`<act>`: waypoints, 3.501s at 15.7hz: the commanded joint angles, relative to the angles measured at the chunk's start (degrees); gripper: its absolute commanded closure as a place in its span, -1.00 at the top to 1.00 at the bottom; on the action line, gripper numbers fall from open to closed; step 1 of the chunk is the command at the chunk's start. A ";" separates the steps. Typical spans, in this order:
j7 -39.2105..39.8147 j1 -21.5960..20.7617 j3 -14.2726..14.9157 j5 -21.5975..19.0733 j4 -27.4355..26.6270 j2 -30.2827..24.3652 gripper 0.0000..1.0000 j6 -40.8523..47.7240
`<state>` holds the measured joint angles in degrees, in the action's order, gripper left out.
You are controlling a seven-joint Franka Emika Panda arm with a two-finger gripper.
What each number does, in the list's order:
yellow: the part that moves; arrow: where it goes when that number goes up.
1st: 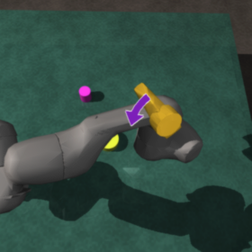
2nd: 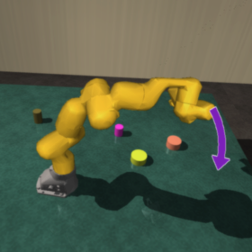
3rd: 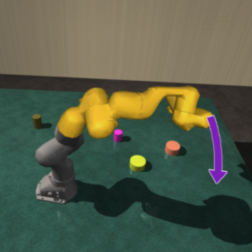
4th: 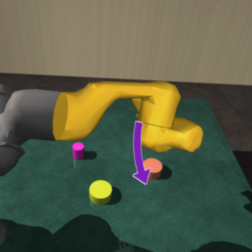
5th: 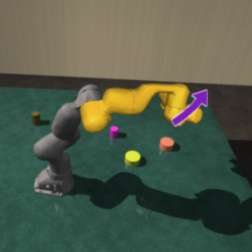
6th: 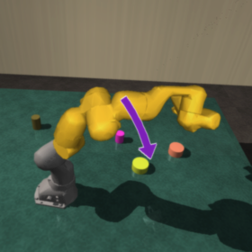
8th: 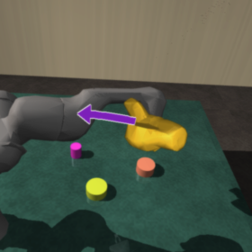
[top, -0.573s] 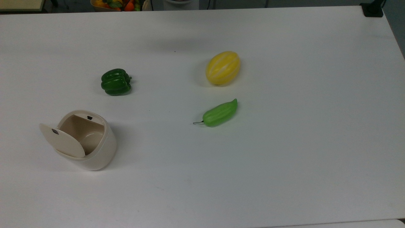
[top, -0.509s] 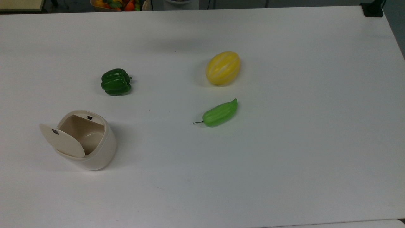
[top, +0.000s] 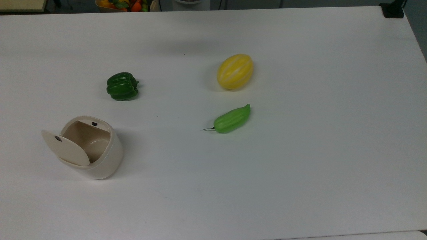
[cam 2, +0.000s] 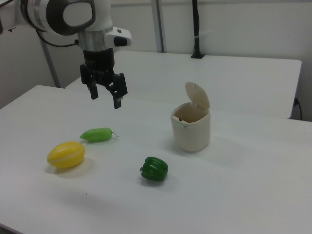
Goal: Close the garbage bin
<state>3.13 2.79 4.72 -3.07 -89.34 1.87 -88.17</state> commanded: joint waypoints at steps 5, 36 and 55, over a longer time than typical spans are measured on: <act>-0.93 -0.94 -0.23 -0.36 -0.22 0.85 1.00 1.51; -3.13 1.69 0.12 -4.31 0.39 3.05 -1.00 -22.73; -17.19 1.78 0.03 -3.87 8.56 17.89 -1.00 -69.74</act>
<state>-11.80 4.55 4.51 -6.35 -85.71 14.22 -151.71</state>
